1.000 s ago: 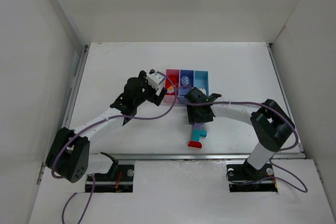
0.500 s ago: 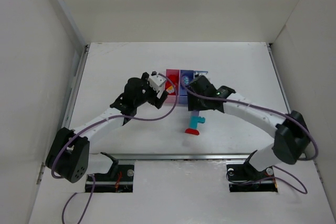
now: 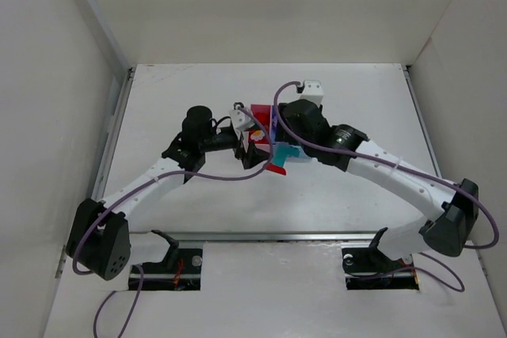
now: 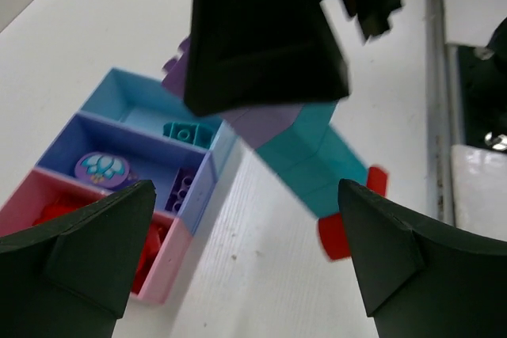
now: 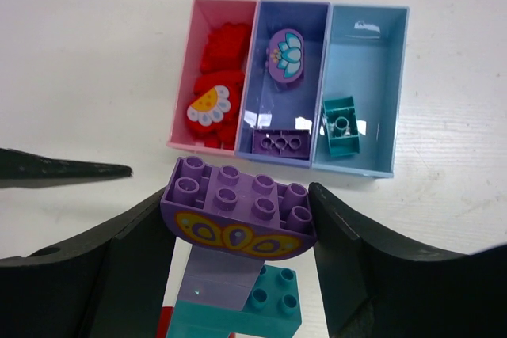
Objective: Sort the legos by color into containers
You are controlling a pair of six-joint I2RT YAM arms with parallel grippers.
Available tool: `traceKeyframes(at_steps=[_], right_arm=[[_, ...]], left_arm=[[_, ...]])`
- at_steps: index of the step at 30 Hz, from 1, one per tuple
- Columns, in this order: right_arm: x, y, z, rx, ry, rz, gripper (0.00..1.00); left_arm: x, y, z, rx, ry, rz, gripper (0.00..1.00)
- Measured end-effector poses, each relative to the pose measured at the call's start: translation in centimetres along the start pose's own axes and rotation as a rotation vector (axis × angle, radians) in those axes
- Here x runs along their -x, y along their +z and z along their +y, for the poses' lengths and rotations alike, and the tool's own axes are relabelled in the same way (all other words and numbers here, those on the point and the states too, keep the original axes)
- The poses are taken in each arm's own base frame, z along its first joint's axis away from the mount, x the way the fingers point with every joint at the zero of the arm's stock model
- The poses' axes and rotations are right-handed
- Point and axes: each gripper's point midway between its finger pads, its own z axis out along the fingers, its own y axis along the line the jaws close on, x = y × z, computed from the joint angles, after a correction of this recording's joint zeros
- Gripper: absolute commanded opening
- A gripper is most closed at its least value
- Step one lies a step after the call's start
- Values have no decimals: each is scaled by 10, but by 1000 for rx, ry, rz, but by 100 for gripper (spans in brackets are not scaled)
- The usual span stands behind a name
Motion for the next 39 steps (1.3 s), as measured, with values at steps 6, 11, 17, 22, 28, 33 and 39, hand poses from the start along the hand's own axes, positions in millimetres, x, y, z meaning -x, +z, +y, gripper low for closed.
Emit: traceKeyframes(at_steps=[6, 11, 17, 22, 28, 33, 39], right_arm=[[12, 5, 12, -48, 11, -51, 0], [15, 1, 18, -53, 34, -77, 0], [15, 0, 24, -37, 51, -84, 0], [22, 0, 32, -1, 83, -111, 0], [28, -4, 41, 65, 114, -140, 0], [31, -4, 47, 93, 102, -149, 0], [36, -5, 51, 111, 102, -166, 0]], left_arm=[[13, 7, -3, -44, -73, -39, 99], [6, 12, 9, 24, -166, -24, 99], [10, 14, 18, 76, -230, -50, 99], [18, 16, 22, 94, -249, -86, 99], [26, 17, 19, 71, -244, -112, 68], [31, 17, 15, 42, -231, -125, 20], [29, 15, 21, 63, -232, -125, 0]])
